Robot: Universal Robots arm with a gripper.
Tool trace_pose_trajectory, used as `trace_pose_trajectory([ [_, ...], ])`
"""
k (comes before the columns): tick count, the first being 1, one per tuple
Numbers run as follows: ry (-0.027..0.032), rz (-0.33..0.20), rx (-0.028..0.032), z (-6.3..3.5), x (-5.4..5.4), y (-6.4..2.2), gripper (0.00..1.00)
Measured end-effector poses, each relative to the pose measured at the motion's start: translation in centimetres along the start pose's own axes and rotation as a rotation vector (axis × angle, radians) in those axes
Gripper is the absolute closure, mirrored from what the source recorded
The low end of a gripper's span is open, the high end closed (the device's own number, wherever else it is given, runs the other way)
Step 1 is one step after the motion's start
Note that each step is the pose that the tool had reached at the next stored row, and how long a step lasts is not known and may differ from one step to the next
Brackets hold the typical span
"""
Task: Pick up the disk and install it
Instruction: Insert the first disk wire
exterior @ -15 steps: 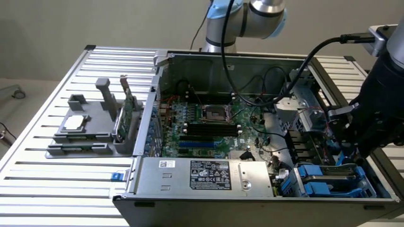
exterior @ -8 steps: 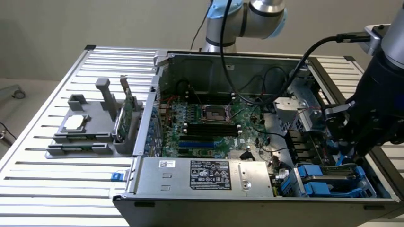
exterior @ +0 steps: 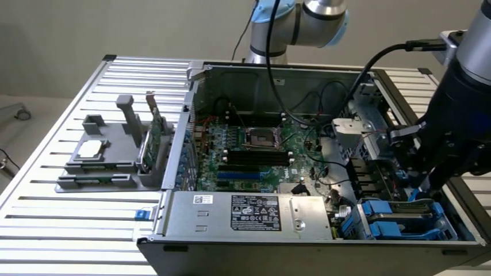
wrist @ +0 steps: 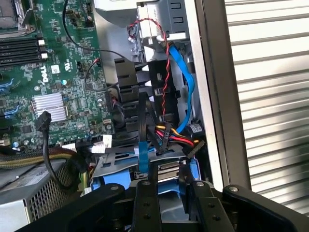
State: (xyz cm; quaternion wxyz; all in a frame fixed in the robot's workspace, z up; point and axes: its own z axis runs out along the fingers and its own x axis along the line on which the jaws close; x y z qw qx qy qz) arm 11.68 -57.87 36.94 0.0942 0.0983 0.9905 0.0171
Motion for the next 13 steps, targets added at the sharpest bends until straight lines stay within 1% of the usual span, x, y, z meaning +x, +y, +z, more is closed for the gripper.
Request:
trace_pose_trajectory([
  [5, -0.001, 0.017, 0.0035, 0.18, 0.2, 0.31, 0.69],
  [10, -0.0015, 0.024, 0.0051, 0.28, 0.4, 0.96, 0.69],
  [13, -0.003, 0.035, 0.0087, 0.37, 0.5, 1.14, 0.69],
])
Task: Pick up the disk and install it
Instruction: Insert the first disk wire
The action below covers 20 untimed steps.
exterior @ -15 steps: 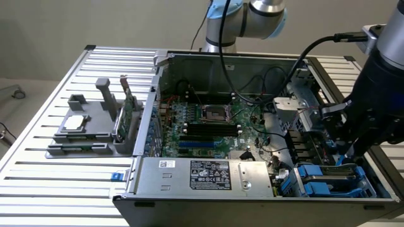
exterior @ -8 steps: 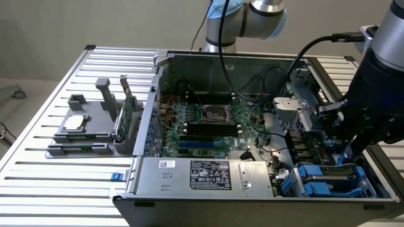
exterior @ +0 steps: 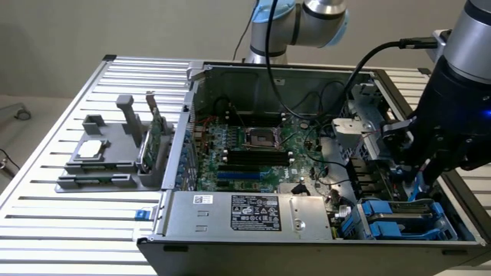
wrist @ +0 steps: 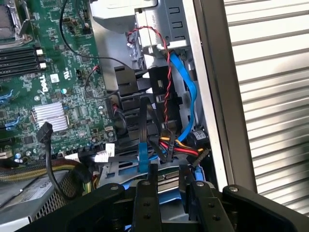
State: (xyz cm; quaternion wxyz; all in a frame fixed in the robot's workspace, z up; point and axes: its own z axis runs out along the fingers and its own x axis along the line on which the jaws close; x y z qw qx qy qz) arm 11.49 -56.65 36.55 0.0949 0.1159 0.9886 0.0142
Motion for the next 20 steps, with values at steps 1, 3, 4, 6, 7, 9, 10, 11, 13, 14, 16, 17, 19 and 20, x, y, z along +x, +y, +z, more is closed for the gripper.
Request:
trace_pose_trajectory([
  [1, -0.0007, 0.005, 0.0017, 0.05, 0.0, 0.04, 0.69],
  [3, -0.0018, 0.016, 0.0046, 0.17, 0.1, 0.11, 0.69],
  [4, -0.0022, 0.02, 0.0057, 0.24, 0.1, 0.15, 0.69],
  [6, -0.0027, 0.028, 0.0073, 0.39, 0.2, 0.32, 0.69],
  [7, -0.0029, 0.031, 0.0078, 0.45, 0.2, 0.41, 0.69],
  [9, -0.0034, 0.037, 0.0091, 0.58, 0.3, 0.61, 0.69],
  [10, -0.0036, 0.039, 0.0097, 0.63, 0.3, 0.72, 0.69],
  [11, -0.004, 0.042, 0.0105, 0.66, 0.3, 0.83, 0.69],
  [13, -0.0047, 0.047, 0.0123, 0.72, 0.4, 1.05, 0.69],
  [14, -0.0052, 0.05, 0.0135, 0.75, 0.4, 1.16, 0.69],
  [16, -0.0064, 0.057, 0.0169, 0.79, 0.3, 1.35, 0.69],
  [17, -0.0069, 0.062, 0.0187, 0.82, 0.3, 1.43, 0.69],
  [19, -0.0082, 0.072, 0.0232, 0.86, 0.2, 1.59, 0.69],
  [20, -0.0089, 0.077, 0.0259, 0.89, 0.1, 1.66, 0.69],
])
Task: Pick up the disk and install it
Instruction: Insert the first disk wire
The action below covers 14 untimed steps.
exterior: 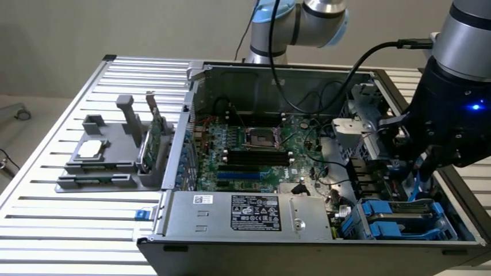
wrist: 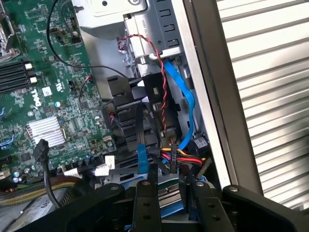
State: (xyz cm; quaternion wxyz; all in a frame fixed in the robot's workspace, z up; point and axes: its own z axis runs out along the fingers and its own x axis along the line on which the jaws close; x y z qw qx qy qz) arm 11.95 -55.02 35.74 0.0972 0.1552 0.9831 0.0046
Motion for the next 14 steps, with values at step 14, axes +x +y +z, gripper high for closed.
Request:
trace_pose_trajectory([
  [14, -0.0085, 0.072, 0.0325, 0.16, -0.15, 0.59, 0.69],
])
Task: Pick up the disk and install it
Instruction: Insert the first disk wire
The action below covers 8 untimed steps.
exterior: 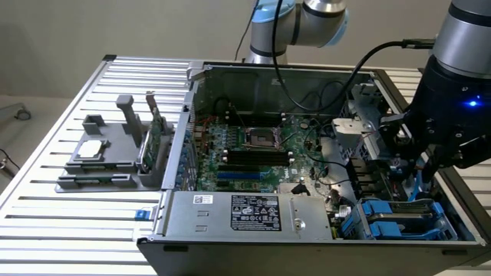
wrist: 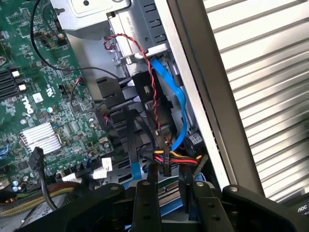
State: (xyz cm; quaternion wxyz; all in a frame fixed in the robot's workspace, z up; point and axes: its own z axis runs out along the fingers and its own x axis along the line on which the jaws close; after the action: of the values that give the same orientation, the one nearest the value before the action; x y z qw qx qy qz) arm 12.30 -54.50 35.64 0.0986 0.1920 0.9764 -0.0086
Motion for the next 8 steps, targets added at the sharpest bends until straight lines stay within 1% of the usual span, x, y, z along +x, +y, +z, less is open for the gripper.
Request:
trace_pose_trajectory([
  [2, -0.0016, 0.003, 0.0046, 0.0, 0.05, 0.11, 0.69],
  [6, -0.007, 0.011, 0.0191, 0.04, 0.11, 0.24, 0.69],
  [8, -0.0099, 0.015, 0.0267, 0.07, 0.14, 0.29, 0.71],
])
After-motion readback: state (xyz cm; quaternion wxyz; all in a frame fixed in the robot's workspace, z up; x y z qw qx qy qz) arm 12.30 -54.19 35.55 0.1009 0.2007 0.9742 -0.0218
